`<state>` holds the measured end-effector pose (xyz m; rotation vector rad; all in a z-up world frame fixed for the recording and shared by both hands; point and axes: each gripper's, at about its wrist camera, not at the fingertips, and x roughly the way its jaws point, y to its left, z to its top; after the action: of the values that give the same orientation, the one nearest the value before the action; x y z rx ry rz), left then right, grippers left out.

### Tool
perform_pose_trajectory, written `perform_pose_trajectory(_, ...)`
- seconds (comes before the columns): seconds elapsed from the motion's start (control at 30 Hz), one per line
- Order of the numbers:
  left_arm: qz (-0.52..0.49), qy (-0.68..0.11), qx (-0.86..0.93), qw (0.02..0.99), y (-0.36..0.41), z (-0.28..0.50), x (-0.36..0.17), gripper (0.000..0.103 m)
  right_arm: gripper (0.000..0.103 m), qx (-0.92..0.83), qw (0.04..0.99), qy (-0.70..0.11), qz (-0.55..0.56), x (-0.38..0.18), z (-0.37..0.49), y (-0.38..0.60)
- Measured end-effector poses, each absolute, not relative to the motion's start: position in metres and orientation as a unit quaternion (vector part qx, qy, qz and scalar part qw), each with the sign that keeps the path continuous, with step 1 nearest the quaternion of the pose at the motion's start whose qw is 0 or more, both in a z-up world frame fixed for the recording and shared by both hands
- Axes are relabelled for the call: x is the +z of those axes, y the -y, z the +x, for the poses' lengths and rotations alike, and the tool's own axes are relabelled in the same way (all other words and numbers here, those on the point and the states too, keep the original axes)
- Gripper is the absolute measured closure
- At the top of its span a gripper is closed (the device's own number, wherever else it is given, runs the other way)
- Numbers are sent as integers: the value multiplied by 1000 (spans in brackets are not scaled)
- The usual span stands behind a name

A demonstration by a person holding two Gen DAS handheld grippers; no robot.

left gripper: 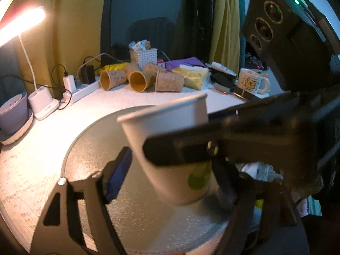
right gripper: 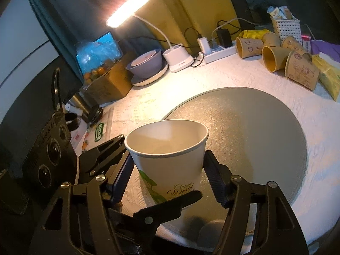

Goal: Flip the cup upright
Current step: 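Grasp the cup body with the right gripper while the left gripper releases it, then lower the cup upright onto the mat and open the right gripper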

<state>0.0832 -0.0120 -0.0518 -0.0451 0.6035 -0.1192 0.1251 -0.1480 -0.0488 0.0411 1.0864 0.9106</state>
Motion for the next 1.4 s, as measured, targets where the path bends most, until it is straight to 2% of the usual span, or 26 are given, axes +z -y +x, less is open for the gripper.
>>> perform_pose_trajectory(0.33,-67,-338,-39,938,-20,100,-68,22,33,349,816,-460,-15,-46,156,149)
perform_pose_trajectory(0.63,-113,-365,1,924,-52,107,-79,22,33,296,838,-451,-84,-74,174,135)
perform_pose_trajectory(0.87,-116,-369,8,922,-54,107,-79,22,33,276,849,-432,-130,-81,168,127)
perform_pose_trajectory(1.4,-110,-353,27,929,-48,86,-65,22,33,240,859,-434,-128,-79,147,141)
